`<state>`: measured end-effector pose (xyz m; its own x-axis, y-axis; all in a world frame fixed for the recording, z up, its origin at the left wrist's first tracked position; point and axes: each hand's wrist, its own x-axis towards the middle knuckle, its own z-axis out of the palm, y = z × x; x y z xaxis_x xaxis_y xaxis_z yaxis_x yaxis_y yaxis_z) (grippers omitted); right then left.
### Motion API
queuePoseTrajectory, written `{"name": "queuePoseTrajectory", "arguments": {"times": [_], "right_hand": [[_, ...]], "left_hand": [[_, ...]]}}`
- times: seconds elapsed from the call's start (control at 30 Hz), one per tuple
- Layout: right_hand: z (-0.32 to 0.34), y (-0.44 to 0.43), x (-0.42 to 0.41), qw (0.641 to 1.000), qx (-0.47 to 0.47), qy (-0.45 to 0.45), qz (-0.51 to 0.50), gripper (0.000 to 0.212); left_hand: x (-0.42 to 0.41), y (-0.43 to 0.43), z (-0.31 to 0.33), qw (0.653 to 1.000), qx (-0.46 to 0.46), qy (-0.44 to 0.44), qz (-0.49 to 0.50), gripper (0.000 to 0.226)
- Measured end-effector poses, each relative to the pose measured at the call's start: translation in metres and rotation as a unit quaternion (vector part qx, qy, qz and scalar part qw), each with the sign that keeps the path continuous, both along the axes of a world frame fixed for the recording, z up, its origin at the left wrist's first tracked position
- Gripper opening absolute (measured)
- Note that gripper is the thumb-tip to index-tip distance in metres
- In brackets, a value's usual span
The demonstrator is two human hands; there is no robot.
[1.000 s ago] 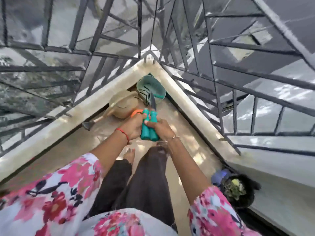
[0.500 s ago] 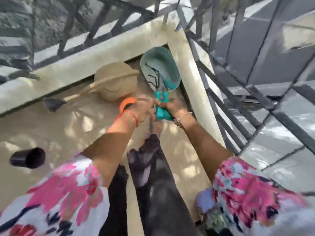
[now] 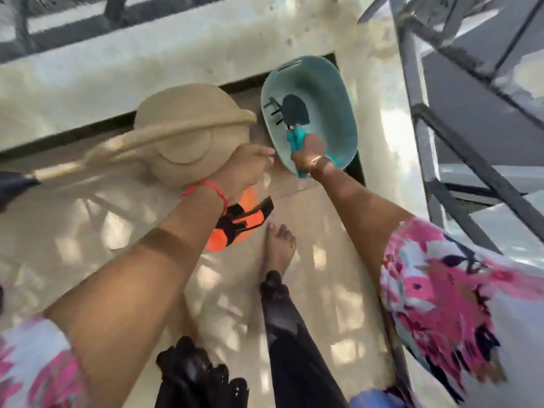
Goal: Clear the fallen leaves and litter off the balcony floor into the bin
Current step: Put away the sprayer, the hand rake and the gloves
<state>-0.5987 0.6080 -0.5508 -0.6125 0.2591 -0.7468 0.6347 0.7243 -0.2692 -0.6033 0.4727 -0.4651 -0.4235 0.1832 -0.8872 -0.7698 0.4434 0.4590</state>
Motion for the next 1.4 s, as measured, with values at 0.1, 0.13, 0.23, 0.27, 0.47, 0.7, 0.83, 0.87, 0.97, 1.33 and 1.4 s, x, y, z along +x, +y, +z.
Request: {"name": "queuePoseTrajectory", "arguments": {"times": [0.1,0.13,0.23,0.27,0.47,0.7,0.83,0.87,0.97,1.33,1.4], "right_hand": [[-0.021,0.002,0.006,0.999,0.008,-0.03,0.008,0.047],[-0.023,0.004,0.009,0.999,0.019,-0.027,0.002,0.048],[-0.028,0.007,0.016,0.997,0.064,-0.032,0.022,0.059],[-0.026,0.008,0.017,0.995,0.081,-0.041,0.04,0.062],[-0.02,0.024,0.006,0.992,0.08,-0.074,0.064,0.048],[-0.007,0.021,0.008,0.987,0.069,-0.096,0.105,0.046],[0.013,0.008,0.011,0.993,0.067,-0.066,0.076,0.051],[0.022,0.002,0.011,0.993,0.071,-0.051,0.083,0.052],[0.051,-0.023,0.011,0.985,0.092,-0.003,0.144,0.043],[0.31,-0.19,0.021,0.912,0.025,0.174,0.371,0.036],[0.372,-0.221,0.027,0.907,0.005,0.199,0.372,0.035]], "left_hand": [[-0.008,-0.004,-0.014,1.0,-0.014,0.018,-0.021,0.025],[-0.011,-0.005,-0.017,0.999,-0.016,0.02,-0.025,0.026],[-0.016,-0.006,-0.018,0.999,-0.02,0.024,-0.032,0.028],[-0.016,-0.006,-0.017,0.999,-0.019,0.022,-0.031,0.028],[-0.02,-0.008,-0.017,0.999,-0.01,0.023,-0.035,0.026],[-0.013,-0.013,-0.011,0.999,-0.017,0.023,-0.029,0.025],[-0.011,-0.023,-0.003,0.999,-0.014,0.038,-0.021,0.025],[-0.009,-0.028,0.001,0.999,-0.015,0.046,-0.016,0.025],[-0.006,-0.042,0.019,0.996,-0.025,0.09,0.001,0.022],[0.034,-0.19,0.226,0.962,-0.122,0.241,-0.05,0.026],[0.054,-0.228,0.279,0.949,-0.137,0.281,-0.041,0.027]]}}
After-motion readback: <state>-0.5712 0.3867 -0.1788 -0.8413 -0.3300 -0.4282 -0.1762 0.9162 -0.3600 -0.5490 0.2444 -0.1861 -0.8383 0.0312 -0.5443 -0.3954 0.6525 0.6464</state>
